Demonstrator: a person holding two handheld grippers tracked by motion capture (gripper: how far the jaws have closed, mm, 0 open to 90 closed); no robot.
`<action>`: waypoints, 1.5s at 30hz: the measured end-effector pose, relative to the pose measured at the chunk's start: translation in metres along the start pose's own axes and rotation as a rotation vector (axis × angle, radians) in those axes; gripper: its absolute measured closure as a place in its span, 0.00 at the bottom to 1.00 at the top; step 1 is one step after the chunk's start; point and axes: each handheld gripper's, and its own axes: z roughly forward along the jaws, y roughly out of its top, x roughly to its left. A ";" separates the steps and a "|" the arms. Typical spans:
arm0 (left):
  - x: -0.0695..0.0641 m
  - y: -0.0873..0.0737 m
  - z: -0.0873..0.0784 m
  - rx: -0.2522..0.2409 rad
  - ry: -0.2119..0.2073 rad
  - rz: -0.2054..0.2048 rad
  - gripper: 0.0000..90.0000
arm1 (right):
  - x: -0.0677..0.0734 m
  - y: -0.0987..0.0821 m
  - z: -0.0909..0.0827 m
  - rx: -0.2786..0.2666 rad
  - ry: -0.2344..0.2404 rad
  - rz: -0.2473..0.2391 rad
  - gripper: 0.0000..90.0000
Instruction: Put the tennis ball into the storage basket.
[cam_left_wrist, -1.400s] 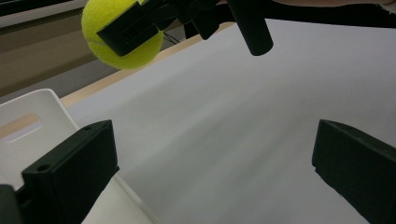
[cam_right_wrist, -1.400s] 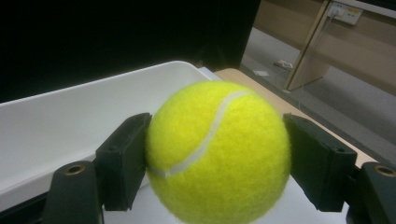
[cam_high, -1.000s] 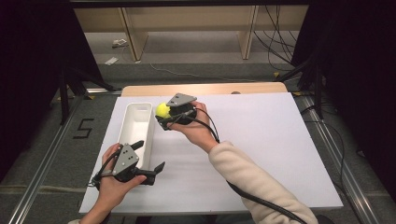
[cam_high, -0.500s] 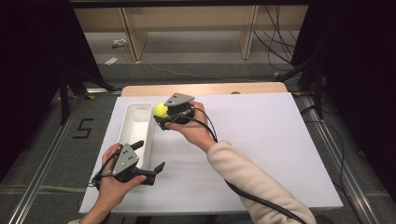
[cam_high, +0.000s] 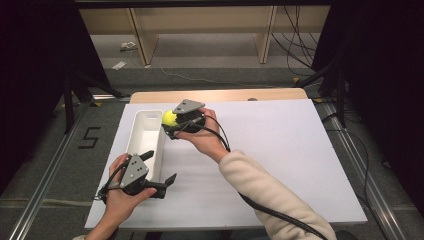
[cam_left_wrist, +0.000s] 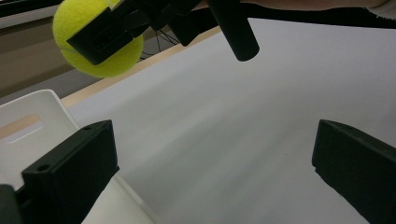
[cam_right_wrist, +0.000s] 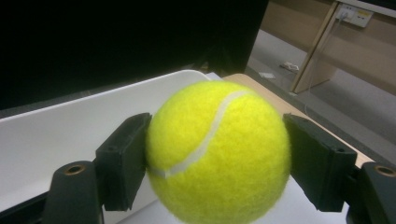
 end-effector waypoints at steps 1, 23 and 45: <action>0.000 0.000 0.000 0.000 0.000 0.000 0.00 | 0.000 0.000 0.000 0.000 0.002 -0.001 0.30; 0.000 0.000 0.000 0.000 -0.001 0.001 0.00 | 0.005 0.004 0.007 0.003 0.013 -0.005 0.30; -0.001 0.000 0.000 0.002 -0.001 0.001 0.00 | 0.009 0.011 0.011 0.002 0.021 -0.009 0.30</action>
